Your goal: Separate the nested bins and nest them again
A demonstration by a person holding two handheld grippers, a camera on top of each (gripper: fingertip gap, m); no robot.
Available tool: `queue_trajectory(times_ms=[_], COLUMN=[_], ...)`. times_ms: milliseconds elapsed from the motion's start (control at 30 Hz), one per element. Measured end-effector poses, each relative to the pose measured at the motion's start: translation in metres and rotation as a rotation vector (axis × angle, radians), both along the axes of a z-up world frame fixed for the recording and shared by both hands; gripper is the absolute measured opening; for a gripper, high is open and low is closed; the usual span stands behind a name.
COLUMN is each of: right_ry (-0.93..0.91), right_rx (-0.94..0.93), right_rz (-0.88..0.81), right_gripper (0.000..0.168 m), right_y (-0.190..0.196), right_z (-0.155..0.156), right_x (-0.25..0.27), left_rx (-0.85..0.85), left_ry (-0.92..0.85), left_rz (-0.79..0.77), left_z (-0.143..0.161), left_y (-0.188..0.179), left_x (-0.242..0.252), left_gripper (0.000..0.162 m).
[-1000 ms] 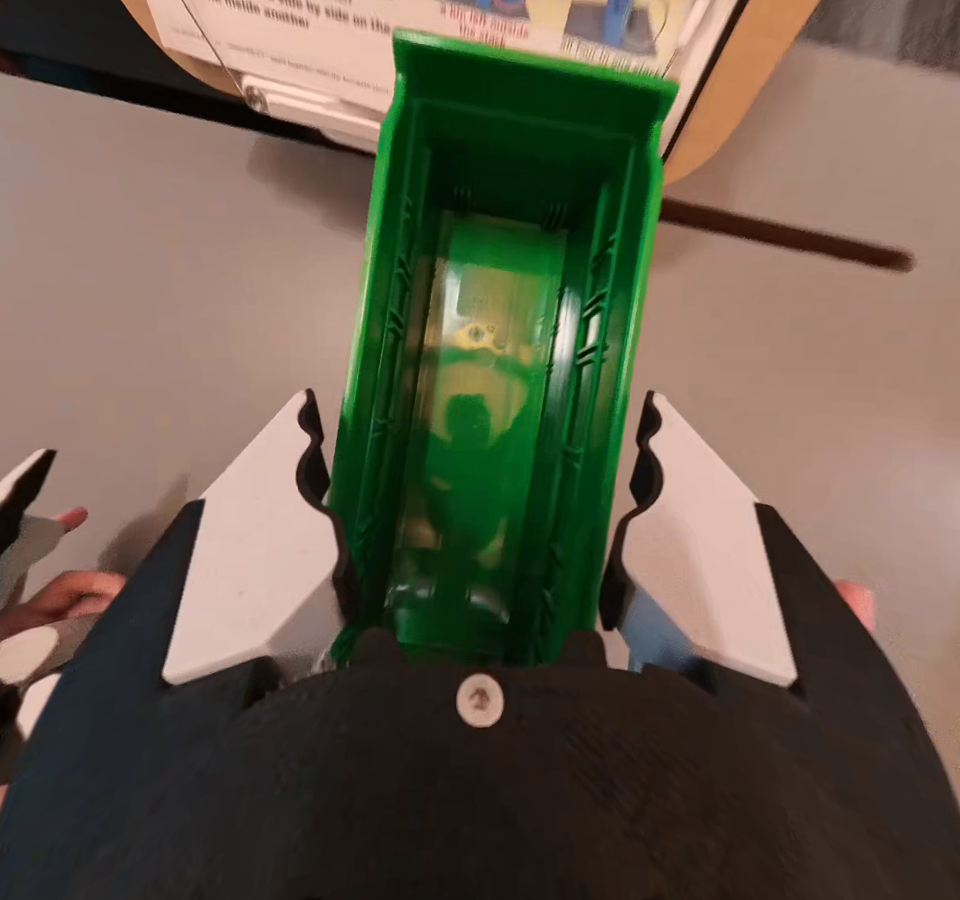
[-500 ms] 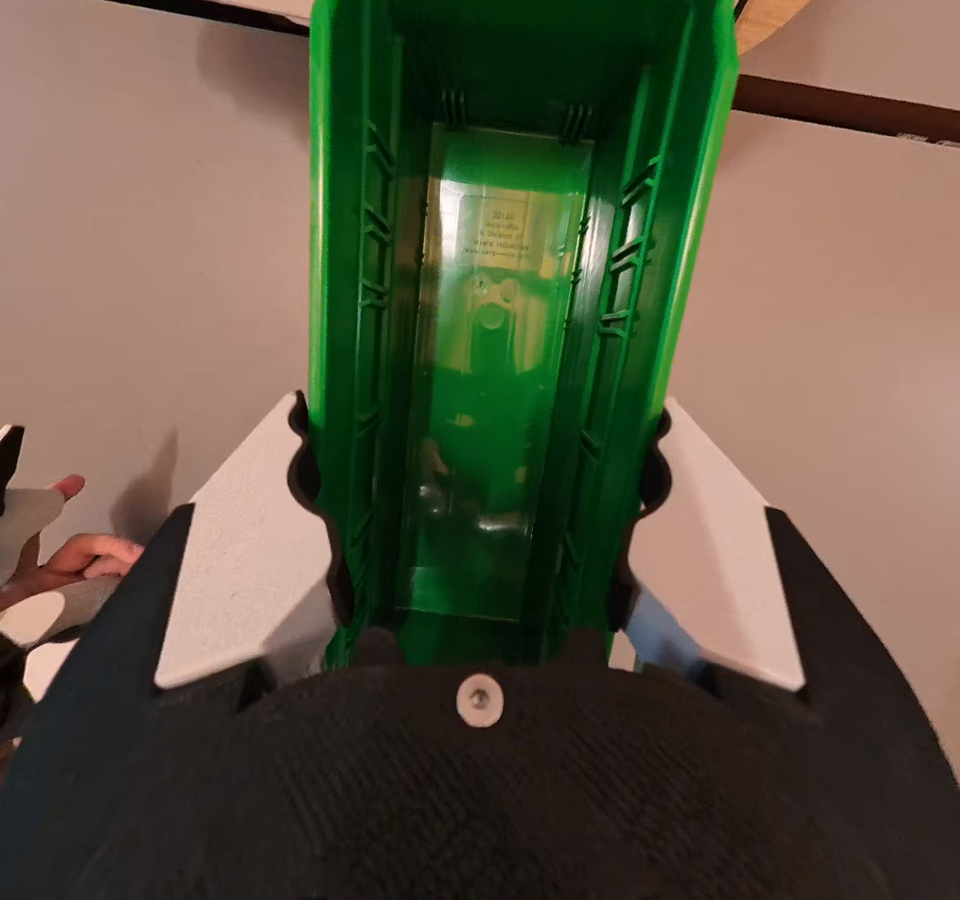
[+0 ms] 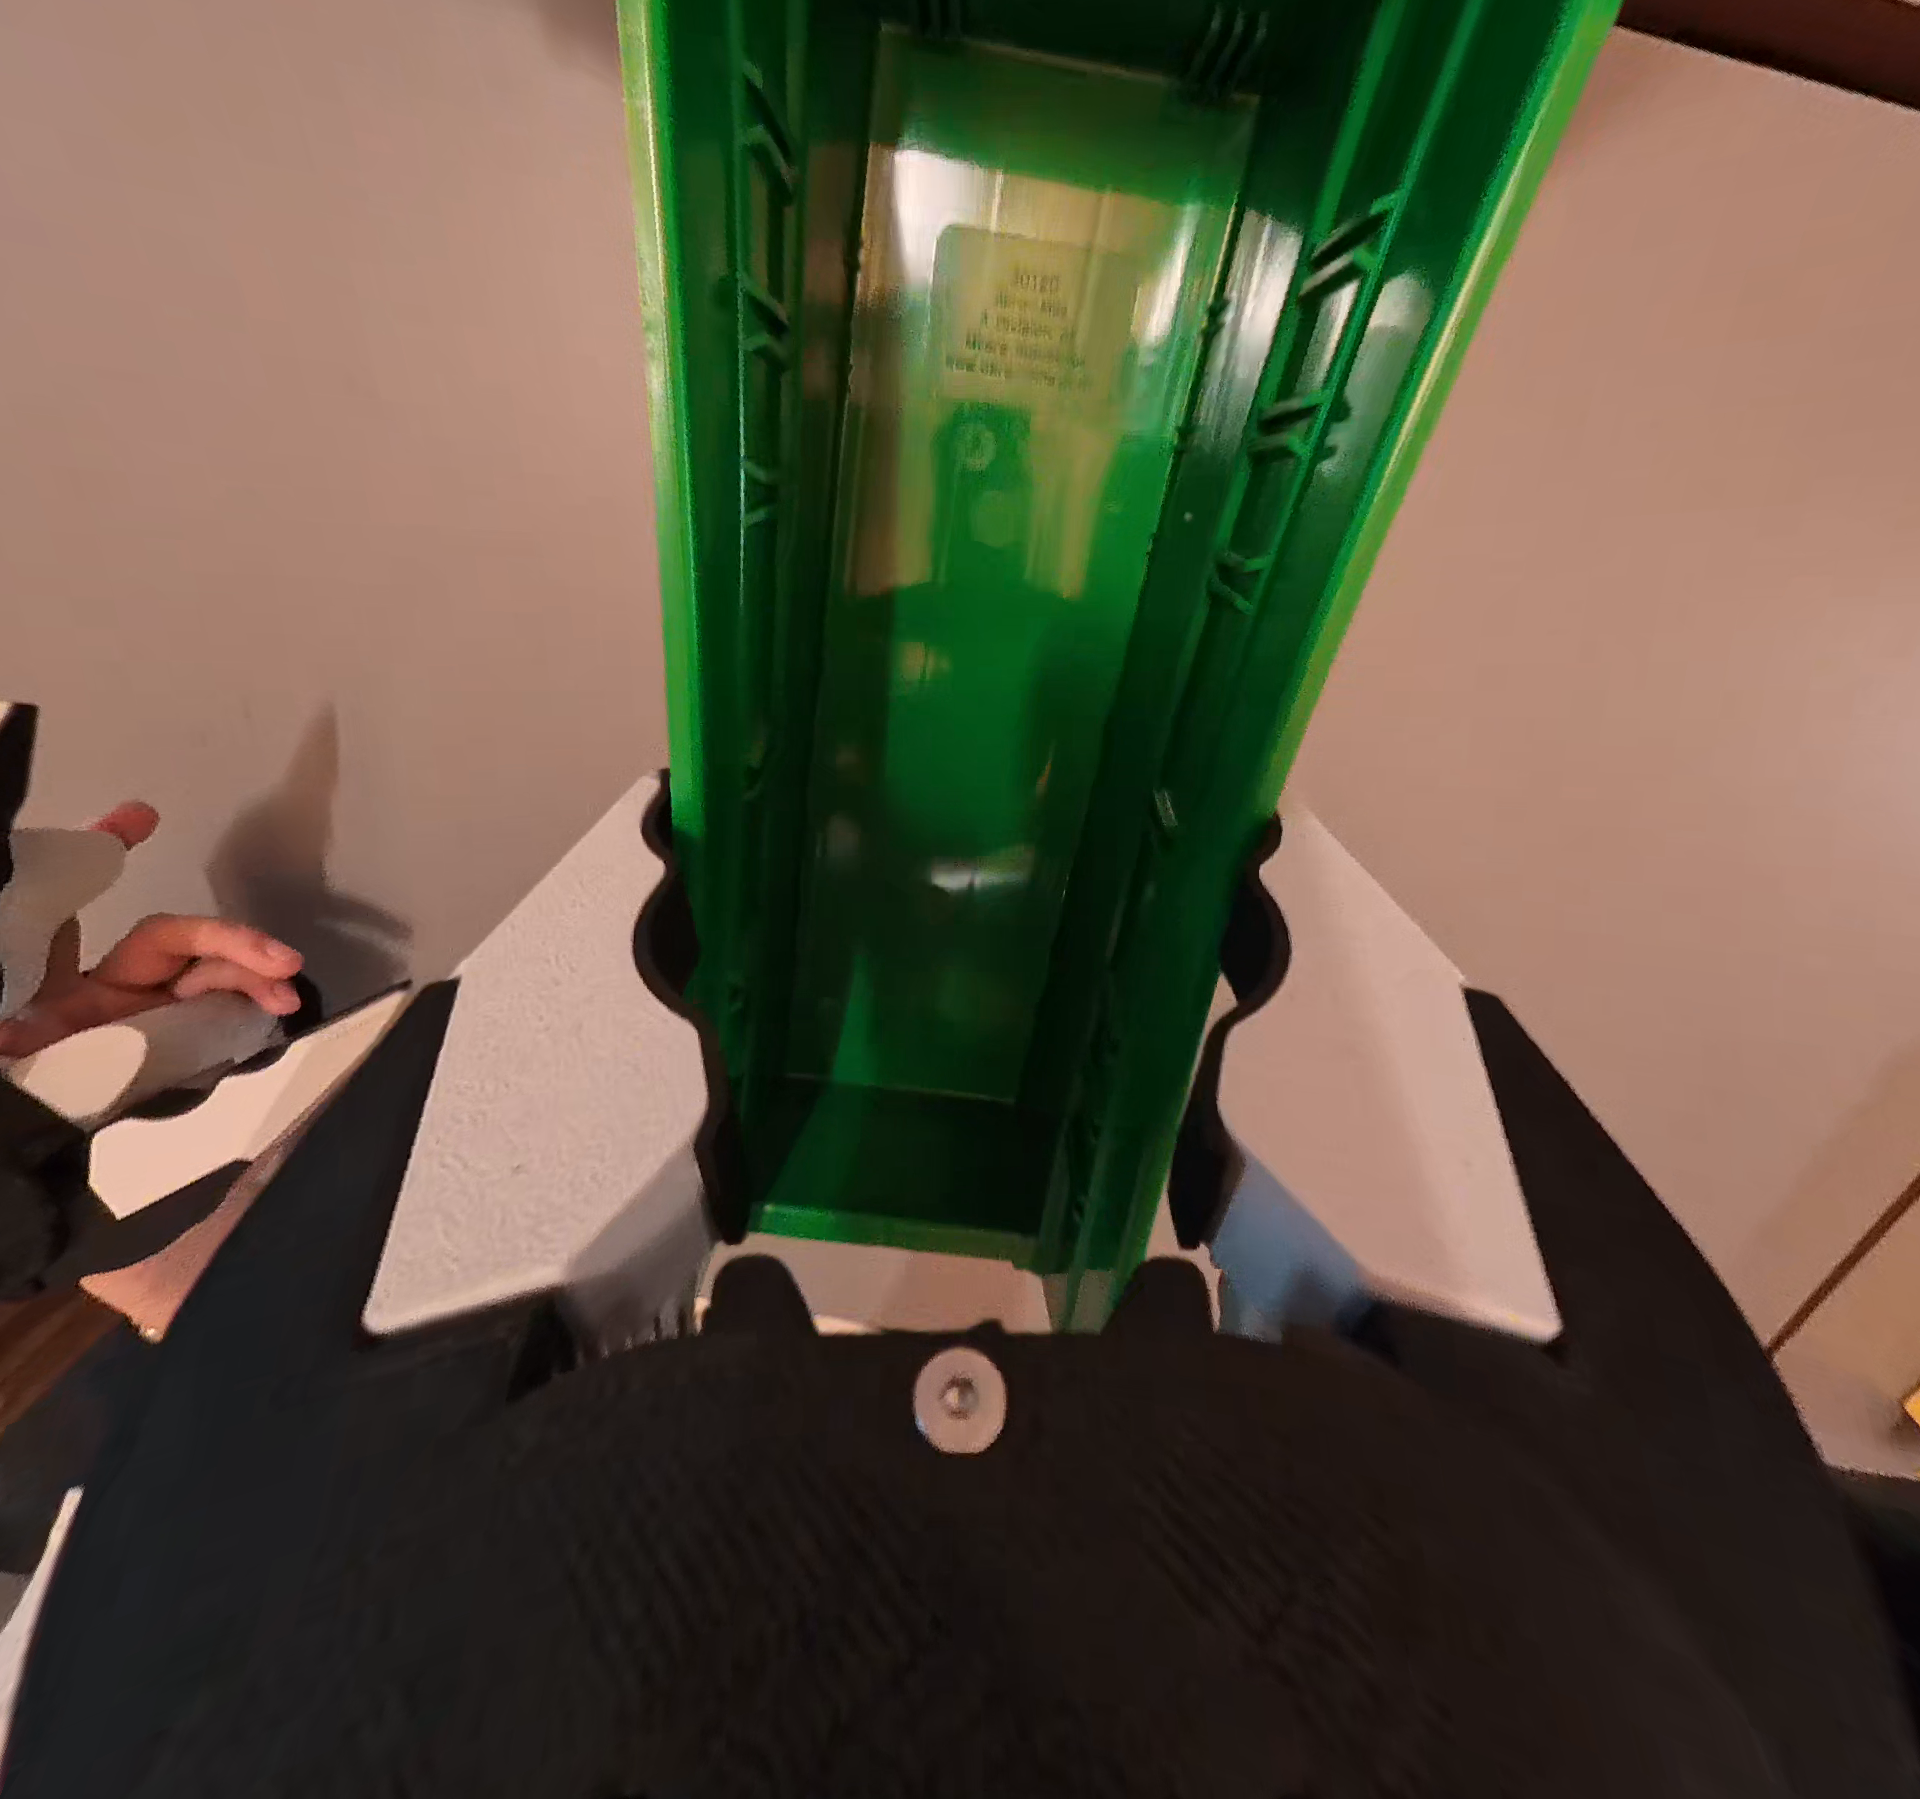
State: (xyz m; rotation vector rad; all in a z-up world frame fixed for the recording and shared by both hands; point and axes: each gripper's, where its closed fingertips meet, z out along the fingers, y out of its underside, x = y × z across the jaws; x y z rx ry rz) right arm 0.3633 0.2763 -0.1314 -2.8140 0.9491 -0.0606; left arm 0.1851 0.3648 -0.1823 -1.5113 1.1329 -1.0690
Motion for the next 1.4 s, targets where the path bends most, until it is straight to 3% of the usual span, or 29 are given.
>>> queue_trajectory(times_ms=[300, 567, 733, 833, 1033, 1200, 1400], right_ry=[0.044, 0.071, -0.019, -0.044, -0.058, -0.017, 0.097], right_rx=[-0.101, 0.015, -0.032, -0.071, -0.127, -0.211, -0.21], right_rz=[0.037, 0.038, -0.021, -0.059, -0.182, -0.212, -0.249], right_gripper=[0.1, 0.1, 0.101, 0.102, 0.103, 0.101, 0.101], right_y=[-0.019, -0.016, -0.056, -0.091, -0.165, -0.221, -0.26], right_z=[0.038, 0.109, 0.156, 0.164, 0.128, 0.055, -0.026], right_x=[0.0, 0.003, 0.039, 0.067, 0.142, 0.194, 0.227], left_rx=[-0.015, -0.018, -0.019, -0.029, -0.063, -0.164, -0.076], left_ry=[0.008, 0.018, 0.009, 0.0, -0.031, -0.117, -0.017], left_rz=[-0.006, -0.019, -0.016, -0.022, -0.03, -0.093, -0.004], left_z=[-0.004, -0.006, -0.003, -0.001, 0.006, 0.02, 0.007], left_y=[0.001, -0.002, -0.002, -0.003, -0.003, -0.018, 0.0], left_x=[0.002, 0.002, 0.001, 0.0, -0.001, 0.004, 0.001], left_gripper=[0.113, 0.113, 0.113, 0.113, 0.111, 0.106, 0.106])
